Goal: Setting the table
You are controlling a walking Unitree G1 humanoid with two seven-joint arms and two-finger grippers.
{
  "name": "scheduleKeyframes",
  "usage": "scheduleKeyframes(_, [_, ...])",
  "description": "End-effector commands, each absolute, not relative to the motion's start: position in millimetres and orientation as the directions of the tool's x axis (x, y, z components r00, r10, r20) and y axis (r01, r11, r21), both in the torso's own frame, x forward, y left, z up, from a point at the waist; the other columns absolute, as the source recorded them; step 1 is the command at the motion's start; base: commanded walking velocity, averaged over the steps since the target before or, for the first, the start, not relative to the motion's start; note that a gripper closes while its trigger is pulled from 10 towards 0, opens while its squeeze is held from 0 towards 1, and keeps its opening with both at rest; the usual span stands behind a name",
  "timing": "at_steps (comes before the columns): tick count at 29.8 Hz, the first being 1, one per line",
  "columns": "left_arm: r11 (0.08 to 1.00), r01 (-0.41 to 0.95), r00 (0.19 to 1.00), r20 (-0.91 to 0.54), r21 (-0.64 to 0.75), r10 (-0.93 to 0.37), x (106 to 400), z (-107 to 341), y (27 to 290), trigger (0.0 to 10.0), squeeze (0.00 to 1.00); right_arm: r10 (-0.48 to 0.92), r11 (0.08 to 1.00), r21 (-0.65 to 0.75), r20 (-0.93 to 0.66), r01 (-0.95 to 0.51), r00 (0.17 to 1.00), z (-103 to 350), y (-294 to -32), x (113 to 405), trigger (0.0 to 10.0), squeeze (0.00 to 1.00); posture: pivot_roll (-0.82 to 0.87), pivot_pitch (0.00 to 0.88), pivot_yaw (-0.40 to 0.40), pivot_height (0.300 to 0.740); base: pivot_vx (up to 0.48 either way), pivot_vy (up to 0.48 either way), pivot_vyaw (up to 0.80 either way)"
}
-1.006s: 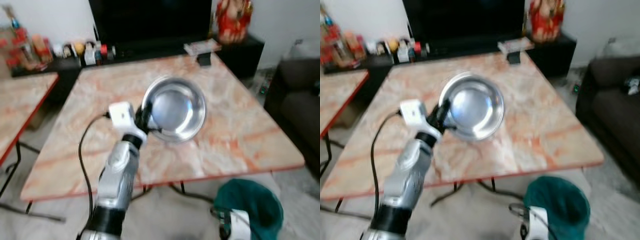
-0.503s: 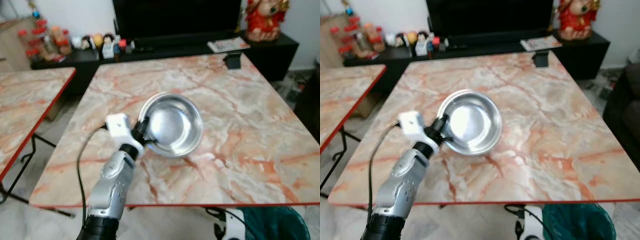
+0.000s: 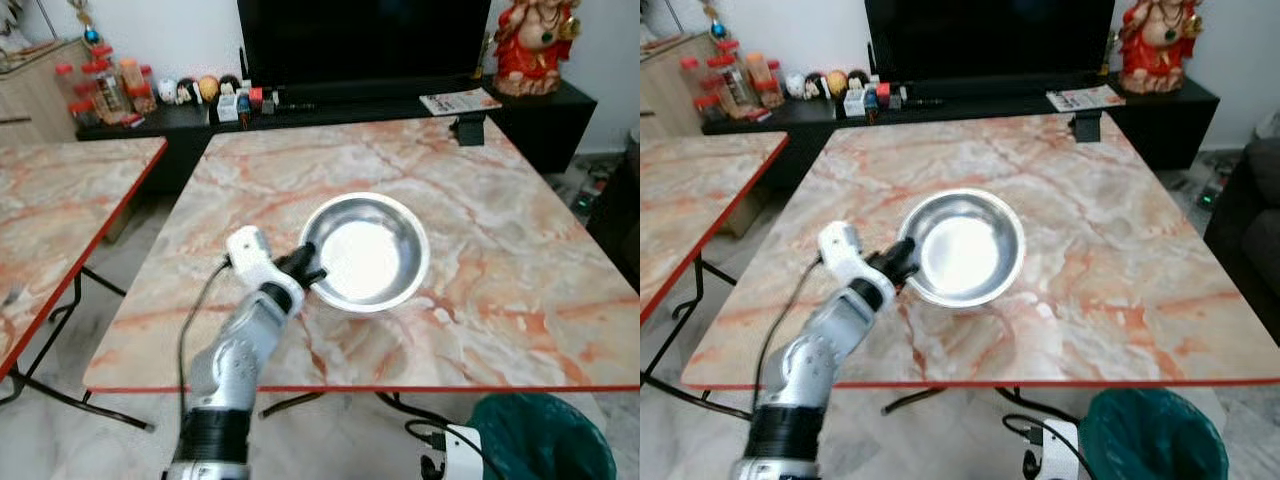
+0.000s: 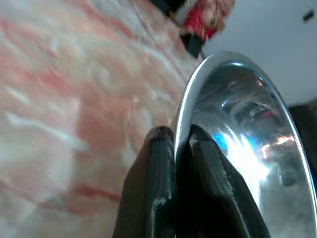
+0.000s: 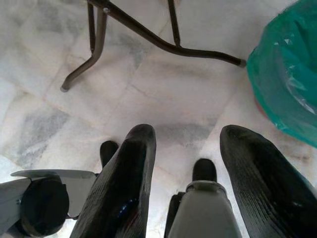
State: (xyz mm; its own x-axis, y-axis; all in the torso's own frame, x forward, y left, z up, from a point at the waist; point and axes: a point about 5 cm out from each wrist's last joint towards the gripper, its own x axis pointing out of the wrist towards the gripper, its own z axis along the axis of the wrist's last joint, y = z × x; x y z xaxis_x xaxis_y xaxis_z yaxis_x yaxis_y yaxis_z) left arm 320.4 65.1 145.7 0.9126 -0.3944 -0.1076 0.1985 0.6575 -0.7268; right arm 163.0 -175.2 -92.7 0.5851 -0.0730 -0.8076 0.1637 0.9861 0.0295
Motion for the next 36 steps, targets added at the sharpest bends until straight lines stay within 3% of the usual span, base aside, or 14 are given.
scheduleKeyframes(1, [0.626, 0.228, 0.872, -0.13, -0.745, -0.472, 325.1, 151.5, 42.9, 10.0, 0.0, -0.08, 0.983, 0.035, -0.803, 0.181, 0.591, -92.3, -174.0, 164.0, 10.0, 0.0, 0.04, 0.0, 0.113, 0.74, 0.0, 0.0, 0.0])
scheduleKeyframes(8, [0.713, 0.167, 0.84, -0.28, -0.682, -0.464, 329.7, 136.1, 36.0, 10.0, 0.0, -0.094, 0.978, 0.036, -0.802, 0.205, 0.59, -92.3, -176.6, 163.4, 10.0, 0.0, 0.03, 0.0, 0.119, 0.74, 0.0, 0.0, 0.0])
scheduleKeyframes(15, [0.738, 0.146, 0.846, -0.303, -0.659, -0.438, 330.8, 132.1, 38.6, 10.0, 0.0, -0.094, 0.979, 0.033, -0.805, 0.203, 0.585, -93.1, -177.4, 161.1, 10.0, 0.0, 0.03, 0.0, 0.117, 0.74, 0.0, 0.0, 0.0])
scheduleKeyframes(20, [0.723, 0.143, 0.879, -0.249, -0.676, -0.407, 336.5, 139.7, 40.0, 10.0, 0.0, -0.093, 0.979, 0.034, -0.806, 0.202, 0.585, -93.4, -177.3, 160.4, 10.0, 0.0, 0.02, 0.0, 0.116, 0.74, 0.0, 0.0, 0.0])
scheduleKeyframes(24, [0.756, 0.226, 0.921, -0.116, -0.615, -0.371, 342.4, 162.2, 41.7, 10.0, 0.0, -0.094, 0.979, 0.032, -0.807, 0.202, 0.583, -93.8, -177.9, 159.3, 10.0, 0.0, 0.03, 0.0, 0.111, 0.74, 0.0, 0.0, 0.0])
scheduleKeyframes(31, [0.77, 0.275, 0.918, -0.079, -0.576, -0.387, 338.9, 165.1, 39.4, 10.0, 0.0, -0.095, 0.979, 0.03, -0.808, 0.2, 0.582, -93.7, -178.6, 159.4, 10.0, 0.0, 0.03, 0.002, 0.106, 0.74, 0.0, 0.0, 0.0])
scheduleKeyframes(36, [0.76, 0.301, 0.918, -0.04, -0.576, -0.394, 337.6, 168.3, 36.5, 10.0, 0.0, -0.093, 0.98, 0.032, -0.806, 0.199, 0.585, -93.3, -178.8, 160.4, 10.0, 0.0, 0.04, 0.001, 0.103, 0.74, 0.0, 0.0, -0.68])
